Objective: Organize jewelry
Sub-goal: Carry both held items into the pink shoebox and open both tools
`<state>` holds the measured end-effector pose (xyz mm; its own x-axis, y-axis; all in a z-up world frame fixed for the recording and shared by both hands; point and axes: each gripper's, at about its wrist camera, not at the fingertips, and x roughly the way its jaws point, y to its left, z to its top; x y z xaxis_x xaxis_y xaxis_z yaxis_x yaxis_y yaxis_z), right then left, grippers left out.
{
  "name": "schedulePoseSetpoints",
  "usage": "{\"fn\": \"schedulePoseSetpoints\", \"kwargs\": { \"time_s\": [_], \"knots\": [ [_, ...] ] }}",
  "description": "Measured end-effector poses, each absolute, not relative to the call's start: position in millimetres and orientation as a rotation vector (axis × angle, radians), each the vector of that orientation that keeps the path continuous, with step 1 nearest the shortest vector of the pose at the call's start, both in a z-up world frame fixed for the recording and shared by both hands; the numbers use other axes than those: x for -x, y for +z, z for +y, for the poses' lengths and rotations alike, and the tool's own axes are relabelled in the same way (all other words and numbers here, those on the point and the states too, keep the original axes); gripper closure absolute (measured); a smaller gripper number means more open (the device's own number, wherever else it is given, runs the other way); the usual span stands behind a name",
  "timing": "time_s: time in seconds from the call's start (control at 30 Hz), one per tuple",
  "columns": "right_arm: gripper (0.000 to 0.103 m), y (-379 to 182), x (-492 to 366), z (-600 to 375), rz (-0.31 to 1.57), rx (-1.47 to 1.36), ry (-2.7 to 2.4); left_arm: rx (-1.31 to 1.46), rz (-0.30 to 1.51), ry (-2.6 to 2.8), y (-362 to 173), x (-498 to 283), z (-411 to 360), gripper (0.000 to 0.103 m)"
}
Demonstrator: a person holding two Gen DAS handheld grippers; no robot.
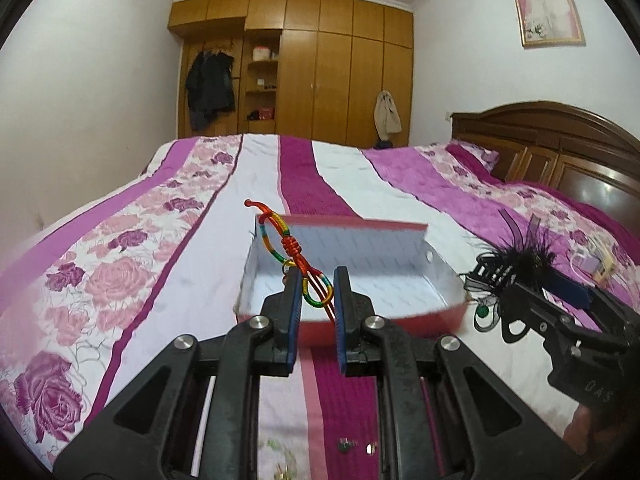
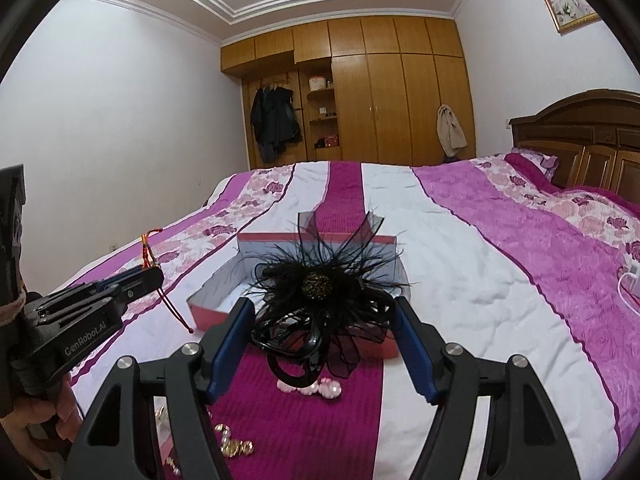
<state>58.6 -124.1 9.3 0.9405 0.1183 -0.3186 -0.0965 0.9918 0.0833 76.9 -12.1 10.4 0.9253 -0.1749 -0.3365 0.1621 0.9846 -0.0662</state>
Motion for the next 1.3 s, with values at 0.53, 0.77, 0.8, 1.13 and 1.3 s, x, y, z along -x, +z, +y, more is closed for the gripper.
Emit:
{"fn": "schedulePoseSetpoints", "kwargs": {
  "time_s": [0.53, 0.77, 0.8, 1.13, 1.3],
  "knots": [
    [0.031, -6.7, -131.9, -130.6, 0.330, -0.058, 0.025, 0.016, 0.304, -0.087, -3.5, -136.9, -22.5, 0.096],
    [0.031, -20.6, -166.1, -131.2, 0.418, -0.035, 0.009, -0.003, 0.405, -0.052, -22.5, -173.0, -26.5, 0.096],
    [0.031, -21.9, -169.5, -131.3, 0.428, -0.033, 0.009, -0.007, 0.419, -0.048, -25.5, -176.8, -27.0, 0.096],
    [0.031, -40.6, -200.1, -128.1, 0.548, 0.003, 0.008, -0.031, 0.564, -0.055, -44.2, -204.6, -36.8, 0.095],
    [0.031, -50.7, -211.0, -128.0, 0.616, 0.012, 0.008, -0.038, 0.635, -0.047, -52.8, -213.2, -38.6, 0.095]
  ]
}}
